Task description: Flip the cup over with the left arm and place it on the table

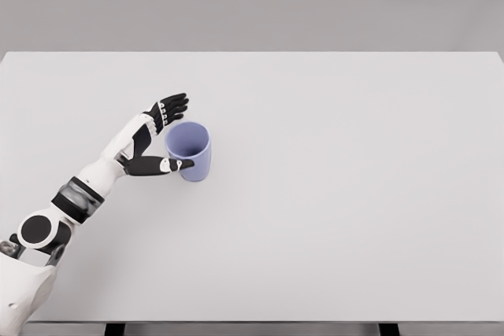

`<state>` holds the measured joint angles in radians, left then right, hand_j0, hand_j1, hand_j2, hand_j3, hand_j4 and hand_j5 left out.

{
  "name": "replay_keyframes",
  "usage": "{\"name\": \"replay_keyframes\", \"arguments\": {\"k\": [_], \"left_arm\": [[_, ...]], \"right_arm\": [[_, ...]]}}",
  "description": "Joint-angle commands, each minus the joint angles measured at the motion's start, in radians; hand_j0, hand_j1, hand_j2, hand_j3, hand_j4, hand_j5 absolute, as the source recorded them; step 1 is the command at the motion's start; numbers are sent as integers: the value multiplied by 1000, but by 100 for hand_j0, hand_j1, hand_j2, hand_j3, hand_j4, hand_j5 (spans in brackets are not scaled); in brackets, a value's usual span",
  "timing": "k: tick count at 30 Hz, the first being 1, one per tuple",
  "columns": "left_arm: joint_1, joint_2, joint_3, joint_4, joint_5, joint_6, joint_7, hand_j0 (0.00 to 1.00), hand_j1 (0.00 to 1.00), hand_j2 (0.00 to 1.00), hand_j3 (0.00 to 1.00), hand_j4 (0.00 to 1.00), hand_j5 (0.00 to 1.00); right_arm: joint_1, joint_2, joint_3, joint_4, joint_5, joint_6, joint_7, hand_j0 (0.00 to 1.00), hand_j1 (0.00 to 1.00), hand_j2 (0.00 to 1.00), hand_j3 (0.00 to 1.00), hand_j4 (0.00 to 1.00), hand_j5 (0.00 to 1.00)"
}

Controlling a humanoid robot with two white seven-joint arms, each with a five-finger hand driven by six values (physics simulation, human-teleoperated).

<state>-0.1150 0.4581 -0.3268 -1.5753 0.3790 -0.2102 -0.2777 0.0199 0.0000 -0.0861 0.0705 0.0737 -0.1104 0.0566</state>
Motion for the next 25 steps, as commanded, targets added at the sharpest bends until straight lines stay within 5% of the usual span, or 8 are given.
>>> {"name": "replay_keyframes", "arguments": {"k": [1,9,13,19,25], "left_arm": [[0,8,0,-6,0,0,0,100,100,100,100,100,100],[5,71,-1,-58,-20,-8,0,100,100,100,100,100,100],[21,165,2,-124,-22,-24,0,100,100,100,100,100,100],[34,407,52,-140,-22,-282,0,100,100,100,100,100,100],[32,444,61,-140,-23,-285,0,100,100,100,100,100,100]], "right_arm": [[0,0,-1,0,0,0,0,100,100,100,100,100,100],[0,0,0,0,0,0,0,100,100,100,100,100,100],[0,0,0,0,0,0,0,100,100,100,100,100,100],[0,0,0,0,0,0,0,100,100,100,100,100,100],[0,0,0,0,0,0,0,100,100,100,100,100,100]]}}
